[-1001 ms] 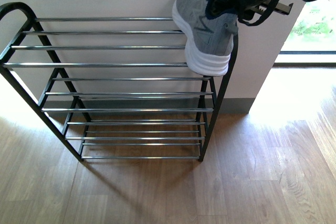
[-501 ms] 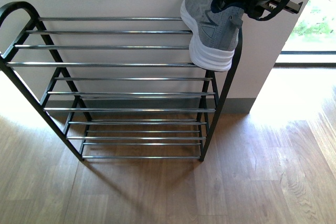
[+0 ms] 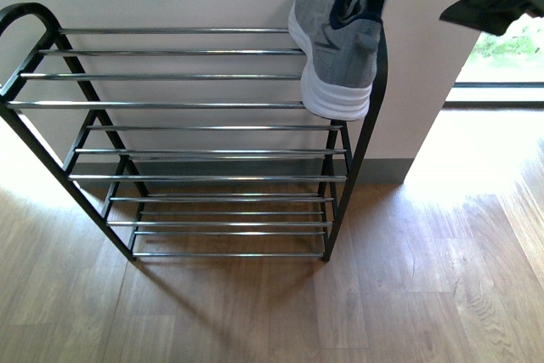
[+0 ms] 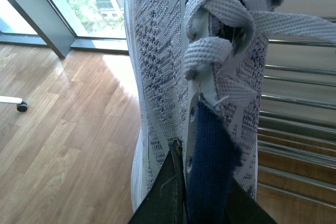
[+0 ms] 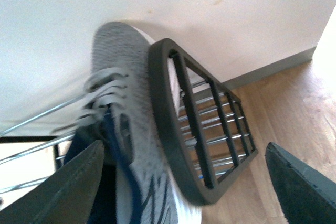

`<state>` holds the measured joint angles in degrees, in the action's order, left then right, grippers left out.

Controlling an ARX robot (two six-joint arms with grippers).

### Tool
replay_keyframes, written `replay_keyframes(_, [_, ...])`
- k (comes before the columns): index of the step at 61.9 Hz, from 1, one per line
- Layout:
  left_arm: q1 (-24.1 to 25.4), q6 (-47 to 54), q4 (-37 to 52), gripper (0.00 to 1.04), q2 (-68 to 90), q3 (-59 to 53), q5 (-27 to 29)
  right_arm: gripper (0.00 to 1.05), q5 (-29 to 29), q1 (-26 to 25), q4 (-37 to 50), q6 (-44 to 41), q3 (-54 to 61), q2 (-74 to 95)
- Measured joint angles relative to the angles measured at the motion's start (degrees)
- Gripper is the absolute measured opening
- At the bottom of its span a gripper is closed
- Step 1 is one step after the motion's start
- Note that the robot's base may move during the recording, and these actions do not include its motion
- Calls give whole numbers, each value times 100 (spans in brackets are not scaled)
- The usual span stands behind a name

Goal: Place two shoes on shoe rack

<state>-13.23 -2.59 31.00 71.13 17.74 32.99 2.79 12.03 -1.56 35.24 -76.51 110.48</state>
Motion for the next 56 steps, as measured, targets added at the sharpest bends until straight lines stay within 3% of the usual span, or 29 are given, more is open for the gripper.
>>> replay_keyframes(2, [0,2,0,2,0,2,0,97,59,-59,-35,-70,118,-240])
replay_keyframes(8, [0,0,0,2,0,0,0,95,42,-273,94,-601,605,-975])
replay_keyframes(15, [0,0,0,2,0,2,4,93,-452,-470,837,-1547,1362,-1674])
replay_keyframes(18, [0,0,0,2,0,0,7,84,-837,-535,2028,-2177,1884,-1912])
replay_keyframes(22, [0,2,0,2,0,2,0,74,-903,-595,3482,-2776,2627,-2114])
replay_keyframes(30, [0,2,0,2,0,0,-9,53,-793,-643,4782,-3252,3779,-2531])
replay_keyframes(36, [2,0,0,2,0,2,9,37,-726,-693,5049,-3379,4389,-2898])
replay_keyframes(46, [0,2,0,2,0,2,-7,2,-636,-844,5287,-3471,5388,-3600])
replay_keyframes(56, [2,2,0,2,0,0,4,1,-295,-1113,5322,-3506,6006,-4170])
